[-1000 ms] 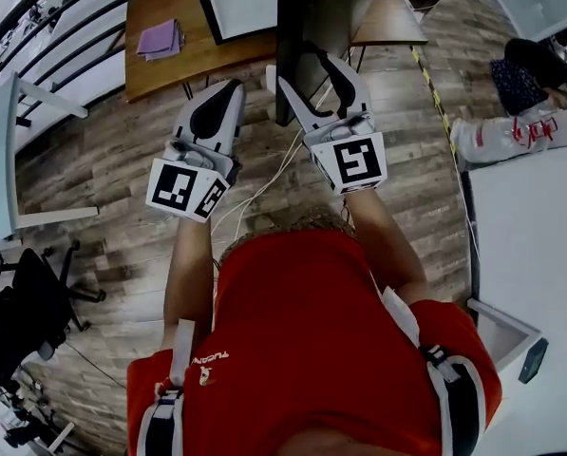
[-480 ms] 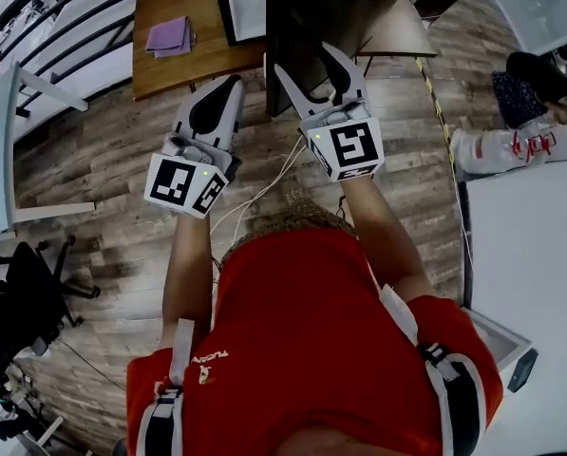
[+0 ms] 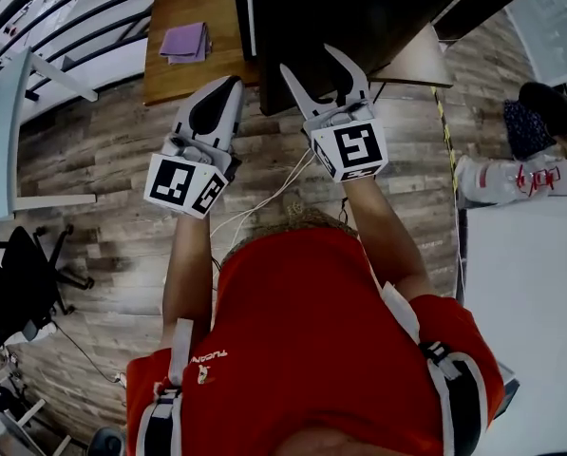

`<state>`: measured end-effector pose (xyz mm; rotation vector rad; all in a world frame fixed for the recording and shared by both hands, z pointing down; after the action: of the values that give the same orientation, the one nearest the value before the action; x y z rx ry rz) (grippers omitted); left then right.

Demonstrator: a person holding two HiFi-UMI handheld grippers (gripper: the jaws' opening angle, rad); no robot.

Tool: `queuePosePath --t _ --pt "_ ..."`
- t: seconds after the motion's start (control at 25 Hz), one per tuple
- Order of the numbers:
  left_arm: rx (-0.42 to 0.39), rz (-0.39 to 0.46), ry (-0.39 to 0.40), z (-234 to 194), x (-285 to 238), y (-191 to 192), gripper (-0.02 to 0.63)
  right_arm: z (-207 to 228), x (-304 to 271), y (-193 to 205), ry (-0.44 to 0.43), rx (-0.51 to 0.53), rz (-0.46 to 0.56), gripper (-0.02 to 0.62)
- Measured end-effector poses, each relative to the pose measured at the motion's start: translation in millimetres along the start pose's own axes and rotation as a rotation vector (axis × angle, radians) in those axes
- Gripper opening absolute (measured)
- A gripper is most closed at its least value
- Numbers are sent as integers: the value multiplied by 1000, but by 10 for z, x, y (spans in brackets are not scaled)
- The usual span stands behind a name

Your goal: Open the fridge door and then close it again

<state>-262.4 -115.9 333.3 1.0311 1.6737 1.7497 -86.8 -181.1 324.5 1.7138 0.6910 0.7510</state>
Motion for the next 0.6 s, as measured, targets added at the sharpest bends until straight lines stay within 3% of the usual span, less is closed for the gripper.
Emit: queuePosePath --t 0.6 --pt "-4 2 -68 -421 -350 47 9 320 -639 173 -19 -20 -1 141"
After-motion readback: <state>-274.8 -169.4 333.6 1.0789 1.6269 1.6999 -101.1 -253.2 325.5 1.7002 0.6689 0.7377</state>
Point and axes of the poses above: the fingertips, and each gripper's own axes: x backward along the fingers, z to its right, y out of its underside, the point moved 8 cm from there along x, backward along the fingers, and after that the axes turned 6 degrees about y, right-handed, at the moved point
